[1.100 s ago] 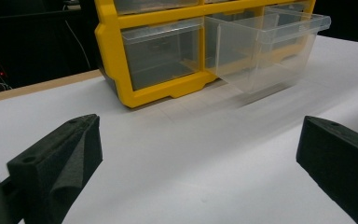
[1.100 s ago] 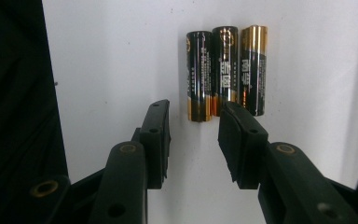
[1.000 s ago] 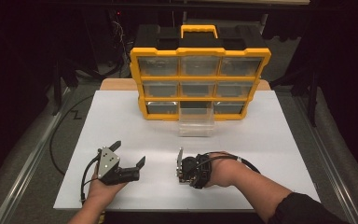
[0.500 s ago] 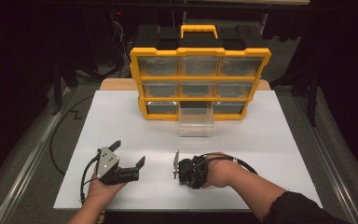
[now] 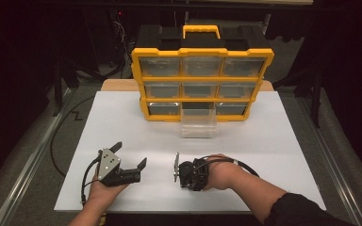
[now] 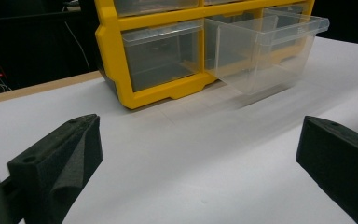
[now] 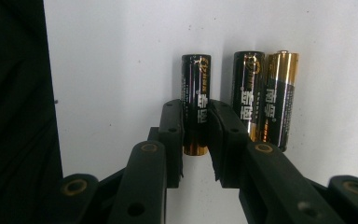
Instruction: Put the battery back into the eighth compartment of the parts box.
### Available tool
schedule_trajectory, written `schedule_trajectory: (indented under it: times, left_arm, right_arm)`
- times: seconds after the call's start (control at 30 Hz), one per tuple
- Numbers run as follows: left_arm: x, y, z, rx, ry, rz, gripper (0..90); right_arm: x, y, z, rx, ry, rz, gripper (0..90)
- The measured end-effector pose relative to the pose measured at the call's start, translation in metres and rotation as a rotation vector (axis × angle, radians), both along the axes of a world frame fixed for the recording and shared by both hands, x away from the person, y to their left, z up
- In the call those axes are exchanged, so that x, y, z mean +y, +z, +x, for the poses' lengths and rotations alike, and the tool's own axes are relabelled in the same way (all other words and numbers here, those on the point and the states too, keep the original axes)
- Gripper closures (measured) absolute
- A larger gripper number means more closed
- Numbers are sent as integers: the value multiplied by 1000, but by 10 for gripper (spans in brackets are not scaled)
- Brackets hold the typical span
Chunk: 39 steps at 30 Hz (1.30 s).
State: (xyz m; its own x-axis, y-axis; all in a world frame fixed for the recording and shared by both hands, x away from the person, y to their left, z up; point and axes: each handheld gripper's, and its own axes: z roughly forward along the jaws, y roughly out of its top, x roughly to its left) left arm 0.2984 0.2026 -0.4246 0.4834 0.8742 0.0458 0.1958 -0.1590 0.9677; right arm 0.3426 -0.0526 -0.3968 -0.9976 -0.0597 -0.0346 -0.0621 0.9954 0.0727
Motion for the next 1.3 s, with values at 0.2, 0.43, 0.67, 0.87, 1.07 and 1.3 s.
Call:
schedule_trajectory:
  times: [0.2, 0.43, 0.67, 0.87, 1.07, 1.3]
  left_arm:
    - [0, 0, -1, 2, 0, 2, 11]
    - [0, 0, -1, 2, 2, 0, 11]
    - [1, 0, 0, 2, 1, 1, 11]
    - [0, 0, -1, -4, 0, -7, 11]
    - [0, 0, -1, -2, -1, -3, 11]
    - [0, 0, -1, 0, -5, 3, 11]
  right_arm:
    - [-1, 4, 0, -7, -7, 20, 790]
    - [-8, 13, 1, -19, -24, 25, 791]
    - [-17, 14, 2, -16, -25, 7, 791]
    - [-25, 14, 6, -11, -45, -6, 791]
    - [-33, 20, 8, -6, -63, 7, 791]
    - [-46, 23, 13, -4, -93, -20, 791]
